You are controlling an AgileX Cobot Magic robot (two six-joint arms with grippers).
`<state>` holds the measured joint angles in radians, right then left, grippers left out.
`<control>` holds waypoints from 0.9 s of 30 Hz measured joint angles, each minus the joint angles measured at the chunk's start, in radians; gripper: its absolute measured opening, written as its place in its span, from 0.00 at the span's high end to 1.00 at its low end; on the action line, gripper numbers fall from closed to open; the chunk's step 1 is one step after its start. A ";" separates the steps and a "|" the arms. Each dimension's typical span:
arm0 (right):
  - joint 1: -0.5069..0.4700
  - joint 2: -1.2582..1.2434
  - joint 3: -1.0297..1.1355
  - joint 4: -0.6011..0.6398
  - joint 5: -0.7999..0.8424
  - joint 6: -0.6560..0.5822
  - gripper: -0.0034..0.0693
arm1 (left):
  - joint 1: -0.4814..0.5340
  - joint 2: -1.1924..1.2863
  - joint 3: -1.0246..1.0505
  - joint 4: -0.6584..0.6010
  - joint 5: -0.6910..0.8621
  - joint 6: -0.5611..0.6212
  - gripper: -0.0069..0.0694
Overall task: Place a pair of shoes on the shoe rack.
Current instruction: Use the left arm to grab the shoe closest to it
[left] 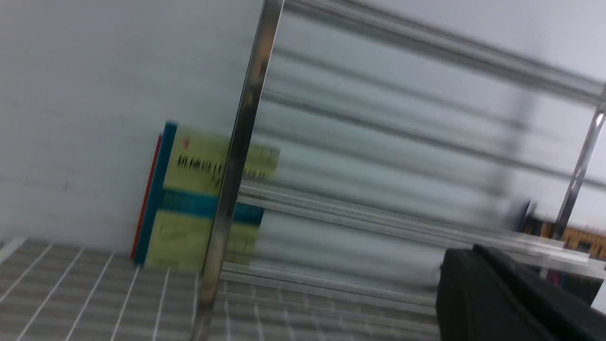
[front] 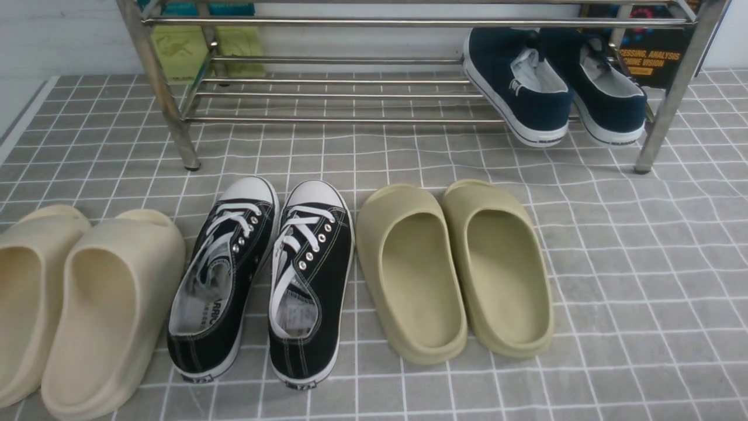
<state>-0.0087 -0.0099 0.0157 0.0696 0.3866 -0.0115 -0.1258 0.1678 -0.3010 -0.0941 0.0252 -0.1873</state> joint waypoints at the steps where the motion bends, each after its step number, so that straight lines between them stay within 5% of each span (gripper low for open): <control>1: 0.000 0.000 0.000 0.000 0.000 0.000 0.65 | 0.000 0.074 -0.036 0.000 0.070 0.028 0.93; 10: 0.000 0.000 0.000 0.000 0.000 0.000 0.63 | 0.000 0.509 -0.122 -0.078 0.169 -0.092 0.93; 15: 0.000 0.000 0.000 0.000 0.000 0.000 0.63 | 0.000 0.791 -0.367 -0.091 0.582 -0.080 0.93; 19: 0.000 0.000 0.000 0.000 0.000 0.000 0.63 | 0.000 0.977 -0.507 -0.091 0.745 -0.032 0.93; 27: 0.000 0.000 0.000 0.000 0.000 0.000 0.62 | 0.000 1.241 -0.587 -0.007 0.650 0.009 0.93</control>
<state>-0.0087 -0.0099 0.0157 0.0696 0.3866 -0.0115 -0.1258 1.4086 -0.8881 -0.1012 0.6757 -0.1780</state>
